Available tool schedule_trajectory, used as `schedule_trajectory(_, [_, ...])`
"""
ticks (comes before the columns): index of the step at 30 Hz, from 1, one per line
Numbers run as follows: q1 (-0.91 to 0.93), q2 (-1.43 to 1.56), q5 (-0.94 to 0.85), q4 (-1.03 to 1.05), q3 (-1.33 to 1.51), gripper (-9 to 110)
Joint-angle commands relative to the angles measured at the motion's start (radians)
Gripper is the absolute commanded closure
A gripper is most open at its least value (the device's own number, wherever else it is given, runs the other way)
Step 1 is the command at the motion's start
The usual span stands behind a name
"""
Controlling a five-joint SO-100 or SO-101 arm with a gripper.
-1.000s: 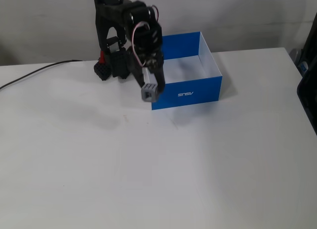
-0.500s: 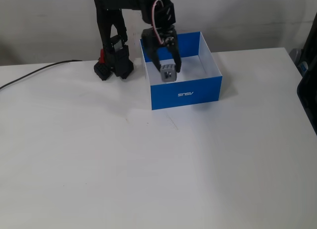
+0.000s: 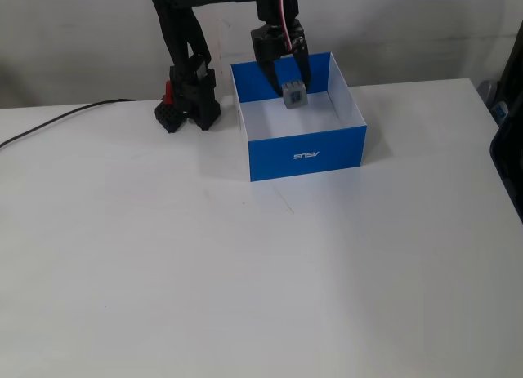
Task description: Grasp the gray block and put it in the box.
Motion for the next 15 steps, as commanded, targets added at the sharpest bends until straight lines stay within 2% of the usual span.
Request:
schedule_trajectory(1, [0.084, 0.084, 0.011, 0.044, 0.044, 101])
schedule_trajectory(9, [0.233, 0.095, -0.003, 0.043, 0.216, 101])
schedule_trajectory(15, [0.255, 0.094, -0.011, 0.041, 0.262, 100])
